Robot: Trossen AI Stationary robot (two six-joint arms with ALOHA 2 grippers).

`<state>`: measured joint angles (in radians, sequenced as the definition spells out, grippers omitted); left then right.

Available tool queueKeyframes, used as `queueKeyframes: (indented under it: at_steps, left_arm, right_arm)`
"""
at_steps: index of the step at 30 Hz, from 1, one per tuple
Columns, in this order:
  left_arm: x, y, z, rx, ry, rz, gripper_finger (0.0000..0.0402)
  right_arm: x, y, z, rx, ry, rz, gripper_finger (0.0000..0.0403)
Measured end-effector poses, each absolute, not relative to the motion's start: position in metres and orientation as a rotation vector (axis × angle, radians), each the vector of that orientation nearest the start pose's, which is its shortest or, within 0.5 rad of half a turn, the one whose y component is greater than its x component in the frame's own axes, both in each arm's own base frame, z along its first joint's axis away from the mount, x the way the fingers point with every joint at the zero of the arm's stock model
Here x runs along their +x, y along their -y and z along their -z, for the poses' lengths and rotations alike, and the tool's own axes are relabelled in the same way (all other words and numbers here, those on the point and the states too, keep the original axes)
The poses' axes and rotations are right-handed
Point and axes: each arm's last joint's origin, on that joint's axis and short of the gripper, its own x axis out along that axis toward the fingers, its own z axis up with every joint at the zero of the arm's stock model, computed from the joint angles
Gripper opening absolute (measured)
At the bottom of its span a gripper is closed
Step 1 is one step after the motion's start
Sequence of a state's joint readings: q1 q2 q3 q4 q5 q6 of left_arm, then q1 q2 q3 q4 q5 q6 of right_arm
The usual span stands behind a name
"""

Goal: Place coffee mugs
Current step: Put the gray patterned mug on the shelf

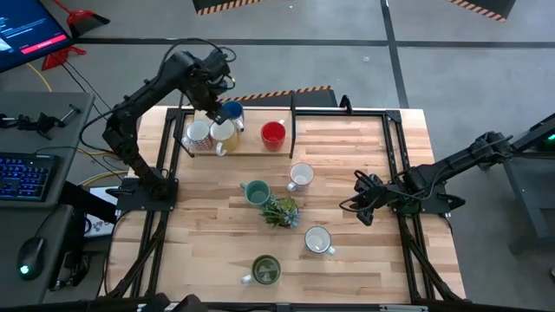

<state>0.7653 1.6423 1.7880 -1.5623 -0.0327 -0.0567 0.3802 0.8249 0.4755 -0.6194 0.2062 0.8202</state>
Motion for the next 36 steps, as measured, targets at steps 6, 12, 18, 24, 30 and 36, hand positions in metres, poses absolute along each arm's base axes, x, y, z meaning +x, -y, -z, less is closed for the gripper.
queueKeyframes:
  at_steps: [6, 12, 18, 24, 30, 36]
  left_arm:
    - [0.202, -0.168, -0.386, -0.646, -1.223, -0.552, 0.0145]
    - [0.191, -0.112, -0.397, -0.545, -1.201, -0.396, 0.0145]
    - [0.168, -0.061, -0.400, -0.532, -1.177, -0.322, 0.0145]
    - [0.151, -0.029, -0.393, -0.535, -1.186, -0.283, 0.0145]
    - [0.153, -0.007, -0.371, -0.548, -1.240, -0.272, 0.0145]
    - [0.164, 0.010, -0.342, -0.514, -1.285, -0.229, 0.0145]
  right_arm:
    - [0.137, -0.048, -0.190, 0.444, -0.936, 0.216, 0.0103]
    - [0.136, -0.048, -0.189, 0.433, -0.949, 0.220, 0.0103]
    - [0.136, -0.048, -0.189, 0.433, -0.949, 0.220, 0.0103]
    - [0.136, -0.048, -0.189, 0.433, -0.949, 0.220, 0.0103]
    - [0.136, -0.048, -0.189, 0.433, -0.948, 0.220, 0.0103]
    - [0.136, -0.048, -0.189, 0.433, -0.949, 0.220, 0.0103]
